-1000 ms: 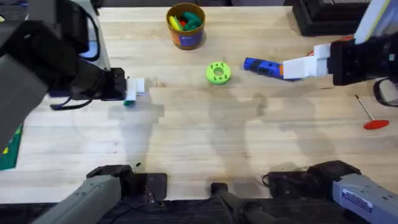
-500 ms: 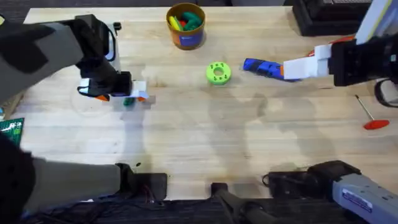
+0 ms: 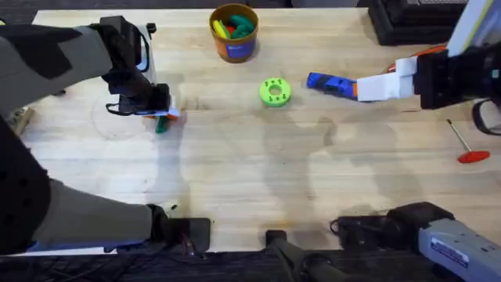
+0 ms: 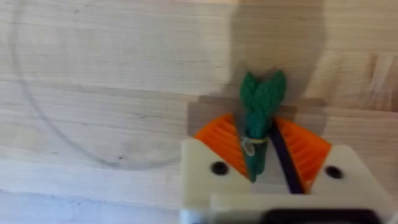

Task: Pick up the gripper from the table and insert it into the empty holder that is missing its gripper. Then pick up a screw, insert it into the mounting hole, and use the screwdriver to tighten it. Finally, clean up the table by picking up the vegetable and placing it into the bucket.

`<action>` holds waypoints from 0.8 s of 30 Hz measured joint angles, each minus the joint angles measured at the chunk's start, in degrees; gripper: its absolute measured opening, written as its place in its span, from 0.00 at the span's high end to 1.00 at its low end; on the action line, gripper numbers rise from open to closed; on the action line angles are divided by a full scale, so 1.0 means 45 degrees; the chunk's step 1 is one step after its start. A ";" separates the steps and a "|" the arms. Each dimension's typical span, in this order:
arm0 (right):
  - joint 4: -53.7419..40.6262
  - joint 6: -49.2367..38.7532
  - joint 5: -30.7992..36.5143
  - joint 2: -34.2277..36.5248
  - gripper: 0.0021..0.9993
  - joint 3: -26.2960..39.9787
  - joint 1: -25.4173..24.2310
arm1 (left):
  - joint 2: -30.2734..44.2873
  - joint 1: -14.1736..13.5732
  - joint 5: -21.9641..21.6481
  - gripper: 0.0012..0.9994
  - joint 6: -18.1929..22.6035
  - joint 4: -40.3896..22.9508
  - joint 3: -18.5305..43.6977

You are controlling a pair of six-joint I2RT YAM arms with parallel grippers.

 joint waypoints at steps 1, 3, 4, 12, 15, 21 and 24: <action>0.0000 0.0000 0.0000 0.0000 0.02 0.0000 0.0000 | 0.0005 -0.0012 0.0039 0.72 -0.0028 0.0010 0.0000; 0.0000 -0.0015 0.0000 0.0000 0.01 0.0000 0.0000 | 0.0000 -0.0024 0.0096 0.94 0.0059 0.0062 0.0023; 0.0000 -0.0042 0.0000 0.0000 0.01 0.0000 0.0000 | -0.0010 -0.0029 0.0087 0.98 0.0044 0.0124 0.0049; 0.0000 -0.0087 0.0000 0.0000 0.02 0.0000 0.0000 | 0.0025 -0.0029 0.0067 0.99 -0.0403 0.0114 0.0144; 0.0000 -0.0087 0.0000 0.0000 0.01 0.0000 0.0000 | 0.0083 -0.0029 0.0049 0.99 -0.0692 -0.0141 0.0754; 0.0000 -0.0189 0.0004 0.0000 0.02 0.0000 0.0000 | -0.0031 -0.0127 0.0674 0.99 -0.0987 -0.0475 0.3443; 0.0004 -0.0234 0.0000 0.0000 0.02 0.0000 0.0000 | -0.0177 -0.0497 0.0857 0.99 -0.1031 -0.0456 0.4899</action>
